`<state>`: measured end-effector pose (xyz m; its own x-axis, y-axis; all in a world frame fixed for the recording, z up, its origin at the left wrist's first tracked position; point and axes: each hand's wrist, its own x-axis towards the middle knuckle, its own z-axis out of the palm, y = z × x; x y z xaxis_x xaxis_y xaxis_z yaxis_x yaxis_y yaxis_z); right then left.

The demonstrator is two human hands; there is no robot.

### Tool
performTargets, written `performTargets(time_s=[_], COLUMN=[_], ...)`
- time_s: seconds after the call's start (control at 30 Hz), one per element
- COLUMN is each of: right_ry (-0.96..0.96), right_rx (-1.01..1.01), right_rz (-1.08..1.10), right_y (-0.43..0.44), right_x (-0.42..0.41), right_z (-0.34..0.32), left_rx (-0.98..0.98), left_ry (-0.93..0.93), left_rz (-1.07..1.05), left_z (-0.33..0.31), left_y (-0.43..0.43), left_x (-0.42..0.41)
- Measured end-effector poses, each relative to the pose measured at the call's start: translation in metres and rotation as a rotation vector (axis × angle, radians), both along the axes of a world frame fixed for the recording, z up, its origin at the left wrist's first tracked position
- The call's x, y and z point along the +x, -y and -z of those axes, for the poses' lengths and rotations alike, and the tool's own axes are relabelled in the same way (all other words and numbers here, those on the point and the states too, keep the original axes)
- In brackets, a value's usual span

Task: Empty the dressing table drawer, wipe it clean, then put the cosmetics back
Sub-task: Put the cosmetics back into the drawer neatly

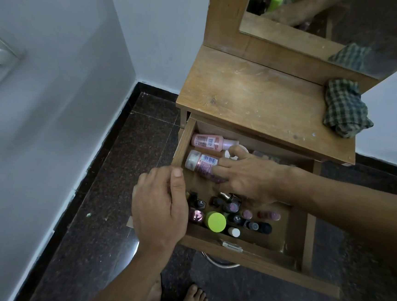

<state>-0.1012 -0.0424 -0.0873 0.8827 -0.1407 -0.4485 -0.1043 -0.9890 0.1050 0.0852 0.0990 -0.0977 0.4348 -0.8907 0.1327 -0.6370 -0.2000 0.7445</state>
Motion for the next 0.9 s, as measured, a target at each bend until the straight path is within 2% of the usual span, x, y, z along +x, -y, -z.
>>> performTargets(time_s=[0.4, 0.53, 0.63, 0.7, 0.77, 0.9], right_ry=[0.012, 0.23, 0.489, 0.597, 0.663, 0.718], right_rx=[0.025, 0.042, 0.053, 0.042, 0.043, 0.104], right_rz=[0.047, 0.234, 0.431, 0.53, 0.593, 0.701], right_y=[0.001, 0.0, -0.011, -0.02, -0.027, -0.038], right_x=[-0.009, -0.031, -0.047, -0.051, -0.055, -0.061], right_z=[-0.011, -0.027, -0.035, -0.037, -0.034, -0.027], left_rx=[-0.015, -0.029, 0.016, 0.098, 0.177, 0.296], left_ry=[0.02, 0.047, -0.018, -0.003, -0.008, -0.052], left_rz=[0.014, 0.11, 0.313, 0.455, 0.548, 0.563], left_z=[0.0, -0.004, -0.013, -0.021, -0.027, -0.032], left_y=[0.0, 0.003, 0.011, 0.021, 0.033, 0.055], left_x=[-0.001, -0.001, -0.01, -0.023, -0.037, -0.053])
